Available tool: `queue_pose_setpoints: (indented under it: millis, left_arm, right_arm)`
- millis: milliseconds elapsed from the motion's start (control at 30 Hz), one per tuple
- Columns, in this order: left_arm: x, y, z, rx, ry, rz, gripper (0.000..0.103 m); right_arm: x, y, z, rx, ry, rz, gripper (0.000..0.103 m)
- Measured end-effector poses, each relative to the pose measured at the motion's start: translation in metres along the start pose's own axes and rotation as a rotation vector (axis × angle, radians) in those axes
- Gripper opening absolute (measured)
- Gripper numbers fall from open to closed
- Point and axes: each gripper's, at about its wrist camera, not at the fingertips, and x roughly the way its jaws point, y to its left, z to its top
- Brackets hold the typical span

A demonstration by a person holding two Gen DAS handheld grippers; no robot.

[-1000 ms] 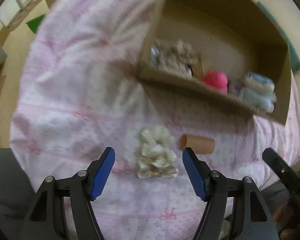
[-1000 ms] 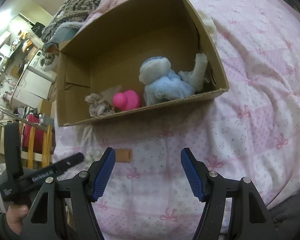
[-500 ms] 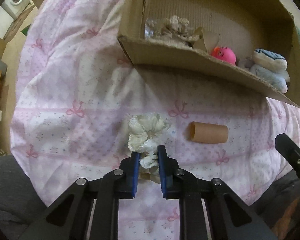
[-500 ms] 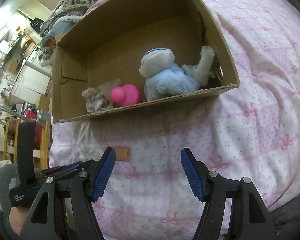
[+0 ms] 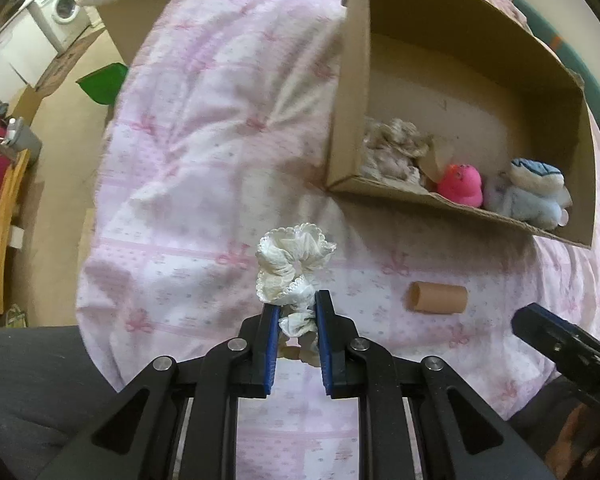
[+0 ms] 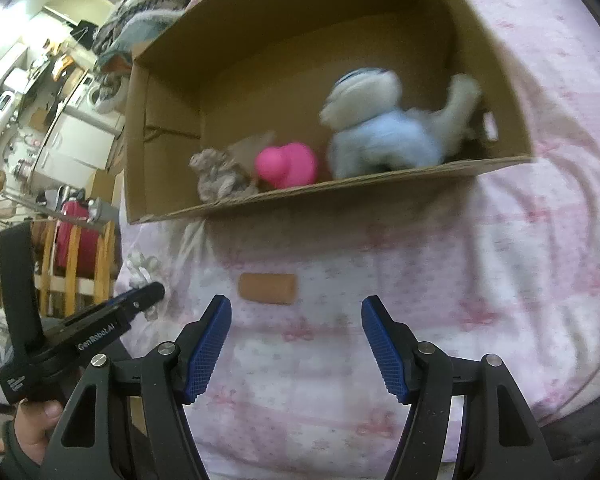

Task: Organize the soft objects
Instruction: 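Grasp the white lace scrunchie with the left tool while the right tool grasps the tan cardboard tube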

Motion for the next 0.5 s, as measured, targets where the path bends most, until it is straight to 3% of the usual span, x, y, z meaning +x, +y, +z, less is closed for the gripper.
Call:
queue_pose_setpoints:
  millis: [100,333,500]
  left_arm:
    - [-0.002,0.008,-0.001,-0.014,-0.004,0.019,0.016]
    - [0.006,0.011,0.002,-0.028,0.021,0.024,0.016]
    - [0.007,0.004,0.003,-0.010,0.019,0.017,0.016]
  right_arm:
    - [0.014,0.006,0.003,0.006,0.022,0.003,0.071]
    - [0.051,0.025,0.016,-0.034,0.062,-0.131,0.068]
    - [0.079,0.040,0.012,-0.093,0.142,-0.179,0.036]
